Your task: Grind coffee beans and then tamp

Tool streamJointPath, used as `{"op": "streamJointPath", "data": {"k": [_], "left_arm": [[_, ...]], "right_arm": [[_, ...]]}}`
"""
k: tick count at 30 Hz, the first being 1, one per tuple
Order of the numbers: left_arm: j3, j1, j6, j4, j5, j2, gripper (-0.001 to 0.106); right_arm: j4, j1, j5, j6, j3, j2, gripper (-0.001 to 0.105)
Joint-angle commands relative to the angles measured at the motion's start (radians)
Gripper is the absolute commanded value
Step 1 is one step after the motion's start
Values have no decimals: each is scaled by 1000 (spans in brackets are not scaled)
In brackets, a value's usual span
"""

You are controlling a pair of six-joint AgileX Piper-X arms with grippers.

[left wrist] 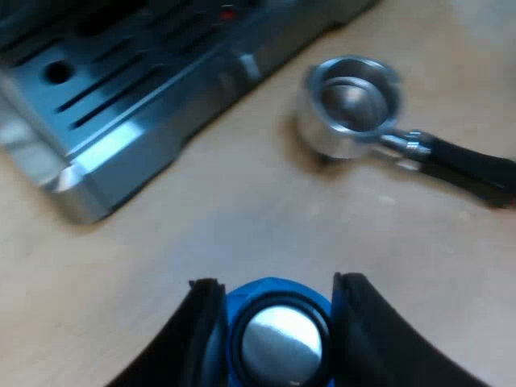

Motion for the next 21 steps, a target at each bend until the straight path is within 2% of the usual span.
{"op": "streamJointPath", "data": {"k": [1,8,9,15,21], "left_arm": [[-8,-46,6,-4,6,0,0],[-48,-112,6,-7,-2,47,0],[-60,-112,6,-13,-2,54,0],[-113,-112,6,-33,-2,93,0],[-127,-112,6,-28,6,103,0]], "right_arm": [[50,2,26,26,-9,-24,62],[94,2,132,41,3,-59,62],[90,2,141,41,31,-66,62],[28,2,133,111,145,-68,62],[-142,2,64,128,268,-68,62]]}}
